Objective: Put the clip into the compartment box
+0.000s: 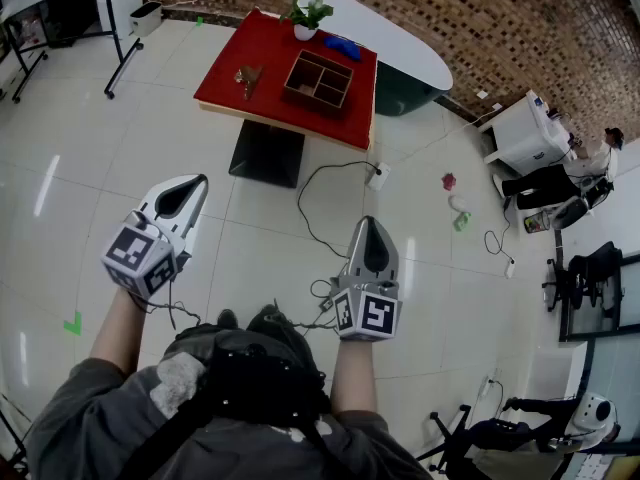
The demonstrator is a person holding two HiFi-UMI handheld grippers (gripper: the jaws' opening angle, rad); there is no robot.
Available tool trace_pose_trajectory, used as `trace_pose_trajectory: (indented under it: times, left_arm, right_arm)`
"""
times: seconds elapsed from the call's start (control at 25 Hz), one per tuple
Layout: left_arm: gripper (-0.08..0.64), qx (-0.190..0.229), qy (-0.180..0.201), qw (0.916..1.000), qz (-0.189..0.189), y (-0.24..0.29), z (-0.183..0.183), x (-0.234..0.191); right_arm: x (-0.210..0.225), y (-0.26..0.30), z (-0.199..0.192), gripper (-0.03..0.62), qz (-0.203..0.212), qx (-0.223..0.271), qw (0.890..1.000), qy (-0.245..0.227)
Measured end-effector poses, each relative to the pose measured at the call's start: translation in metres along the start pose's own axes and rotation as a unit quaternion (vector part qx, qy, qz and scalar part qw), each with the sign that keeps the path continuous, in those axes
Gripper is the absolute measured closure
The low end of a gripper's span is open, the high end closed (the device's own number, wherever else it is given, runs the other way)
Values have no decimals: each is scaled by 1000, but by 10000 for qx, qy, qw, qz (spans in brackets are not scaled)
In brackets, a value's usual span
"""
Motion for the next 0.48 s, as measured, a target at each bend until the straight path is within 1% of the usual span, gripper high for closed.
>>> trace_pose_trajectory:
  times: [0.08,0.24,0.4,0.48]
  left_arm:
    - [525,14,-81,10000,31,1,4,-9]
    - [525,-115,58,9999,74,3,-1,-21]
    - [525,0,-66,9999,120,11,2,-27]
    - [525,-21,2,9999,158,19,3,-30]
  right_arm:
    - [-1,6,3,583,-19,2,10000,2]
    - [-2,18,6,583,-57,51,10000,9]
    - [0,35,0,583,-11,79,10000,49]
    - [5,45,-4,583,25,88,9999,56]
Point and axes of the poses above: the fingertips, and each gripper's own axes: y forward along the fingers, x to its right, z out of its top, the point moved 5 cm from there along -y, backward along the fingers, and after that the axes turned 10 degrees about -x, right-handed, at the moved point
